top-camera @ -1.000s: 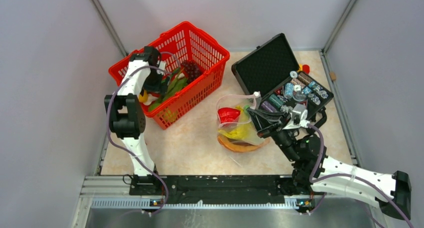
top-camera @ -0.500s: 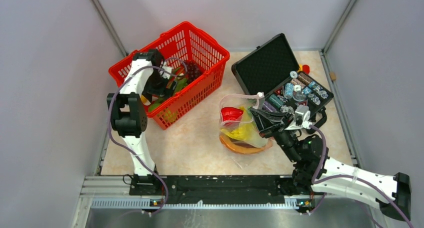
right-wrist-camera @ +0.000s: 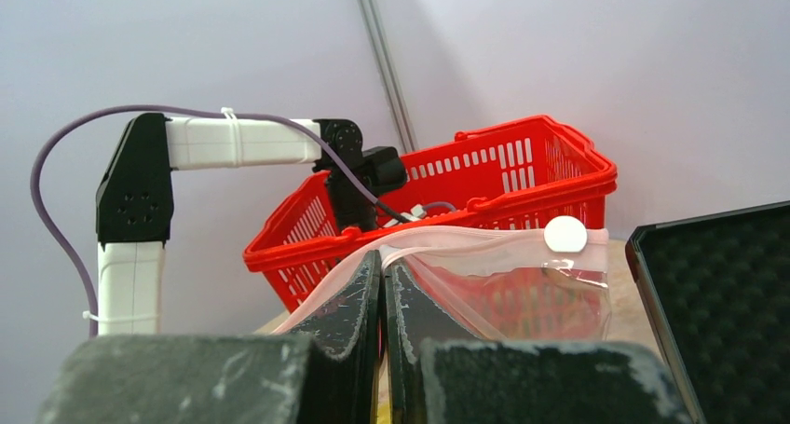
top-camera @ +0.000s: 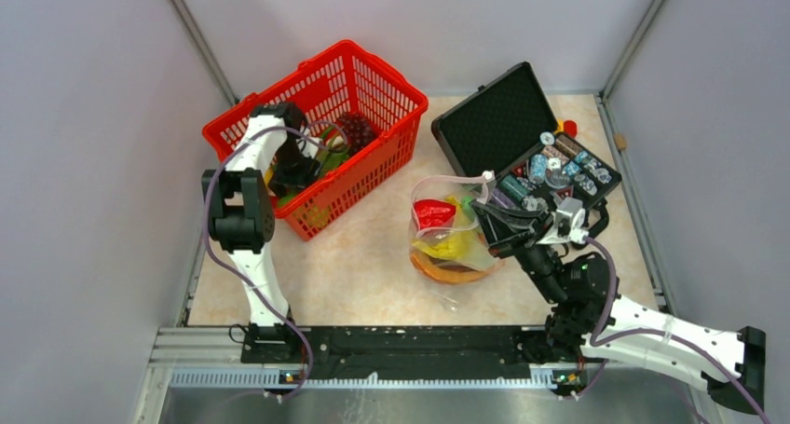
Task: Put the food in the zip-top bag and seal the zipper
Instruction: Pick up the fake fruit from the bin, then place the fake fruit in the zipper food storage bag.
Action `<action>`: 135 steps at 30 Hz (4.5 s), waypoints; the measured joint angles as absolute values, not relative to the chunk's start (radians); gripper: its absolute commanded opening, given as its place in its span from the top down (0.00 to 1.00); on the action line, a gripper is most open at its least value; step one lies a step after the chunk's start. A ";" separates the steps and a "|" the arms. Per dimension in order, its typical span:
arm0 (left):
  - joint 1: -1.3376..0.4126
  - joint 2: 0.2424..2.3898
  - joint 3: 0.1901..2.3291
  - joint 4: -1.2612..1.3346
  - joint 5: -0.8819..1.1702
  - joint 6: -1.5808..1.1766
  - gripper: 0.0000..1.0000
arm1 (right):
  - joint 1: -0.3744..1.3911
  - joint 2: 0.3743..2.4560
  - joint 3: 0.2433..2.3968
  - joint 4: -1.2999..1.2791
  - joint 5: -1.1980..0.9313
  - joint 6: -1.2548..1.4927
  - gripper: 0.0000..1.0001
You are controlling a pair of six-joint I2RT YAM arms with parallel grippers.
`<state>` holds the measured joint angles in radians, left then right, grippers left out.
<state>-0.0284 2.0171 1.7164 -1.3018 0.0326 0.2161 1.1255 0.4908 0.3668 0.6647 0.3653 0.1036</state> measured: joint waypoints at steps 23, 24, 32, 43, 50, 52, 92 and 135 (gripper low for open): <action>-0.039 1.760 1.729 -1.231 0.147 0.174 0.97 | 1.126 0.547 0.367 0.672 0.369 0.106 1.00; -0.042 1.752 1.730 -1.216 0.159 0.165 0.97 | 1.126 0.548 0.367 0.672 0.369 0.107 1.00; -0.085 1.510 1.663 -0.962 0.341 0.061 0.99 | 1.126 0.573 0.367 0.673 0.369 0.117 1.00; -0.162 1.093 1.342 -0.340 0.722 -0.265 0.98 | 1.126 0.655 0.368 0.677 0.369 0.135 1.00; -0.380 1.102 1.126 -0.123 0.733 -0.411 0.97 | 1.126 0.675 0.376 0.703 0.366 0.150 1.00; -0.422 1.105 1.082 -0.082 0.733 -0.449 0.97 | 1.126 0.684 0.377 0.712 0.364 0.154 1.00; -0.778 1.415 1.146 -0.113 0.690 -0.360 0.48 | 1.126 0.738 0.395 0.740 0.342 0.215 1.00; -0.832 1.513 1.238 -0.240 0.853 -0.280 0.50 | 1.136 0.539 0.255 0.785 0.466 0.296 1.00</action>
<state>-0.8318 1.5131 1.2381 -0.2401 0.8528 -0.2802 1.1358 0.5388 0.2554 0.7849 0.4660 0.2958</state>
